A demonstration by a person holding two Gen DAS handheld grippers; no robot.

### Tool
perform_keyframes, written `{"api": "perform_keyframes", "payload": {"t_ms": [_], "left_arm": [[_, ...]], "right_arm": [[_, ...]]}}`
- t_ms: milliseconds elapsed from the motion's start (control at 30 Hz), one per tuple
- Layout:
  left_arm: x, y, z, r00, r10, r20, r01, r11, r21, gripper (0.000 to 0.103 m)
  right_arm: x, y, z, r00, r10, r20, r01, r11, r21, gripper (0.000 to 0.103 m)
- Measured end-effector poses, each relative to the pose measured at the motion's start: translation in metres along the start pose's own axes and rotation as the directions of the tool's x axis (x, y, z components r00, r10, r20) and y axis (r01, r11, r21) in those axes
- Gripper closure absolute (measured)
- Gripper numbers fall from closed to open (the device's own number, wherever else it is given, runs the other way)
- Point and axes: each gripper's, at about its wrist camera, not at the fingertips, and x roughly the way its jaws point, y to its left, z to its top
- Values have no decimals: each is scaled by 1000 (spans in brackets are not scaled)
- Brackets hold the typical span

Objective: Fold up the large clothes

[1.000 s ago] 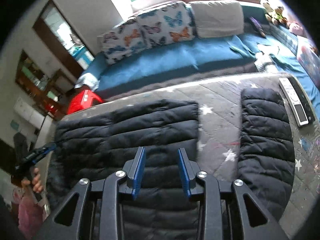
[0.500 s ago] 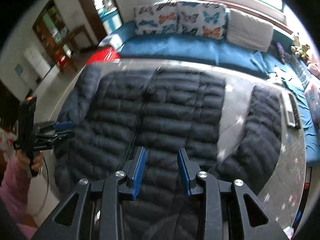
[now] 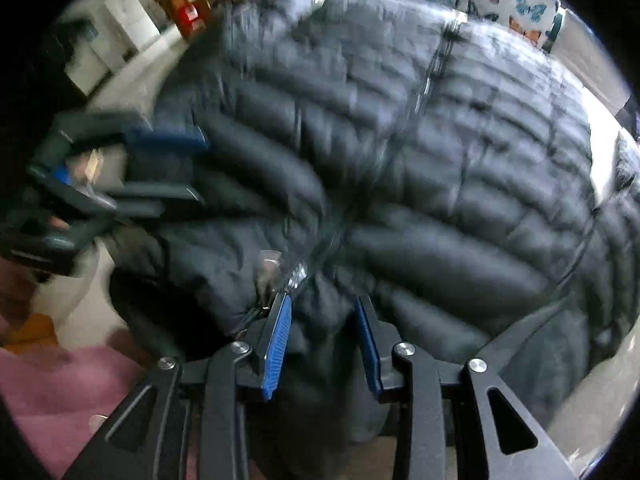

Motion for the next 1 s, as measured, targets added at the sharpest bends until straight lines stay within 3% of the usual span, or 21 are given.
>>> {"api": "perform_keyframes", "payload": {"t_ms": [167,267,367,500,600,733,900,1000], "left_arm": [[22,-12,-28,998,50,-35,-48,997,55,37],[12,-3,-26,1000,-10,-24,11,1000,4,37],[-16,23,-11,998,-34,47,38,996,-75,37],[-53,80,10,986,75,148,-45,980,-196,37],[-71,144,23,966,180,184,-107,930,-350,37],[-78,238,40,946,288,150,-166,825,-541,36],[-73,319,59,926,361,107,-219,749,-626,32],[-64,364,69,927,364,89,-214,710,-671,32]], "right_arm": [[-28,-9,9,998,23,63,-25,999,32,67],[-45,-11,19,990,-43,136,41,999,23,66],[-46,-9,29,982,-13,189,9,1000,21,63],[-14,-9,36,990,41,138,-48,998,48,60],[1,-11,38,990,60,126,-71,994,83,55],[0,-13,36,987,96,127,-108,990,91,50],[-1,-12,32,987,90,134,-100,992,72,47],[3,-12,36,986,92,138,-103,992,74,45]]}}
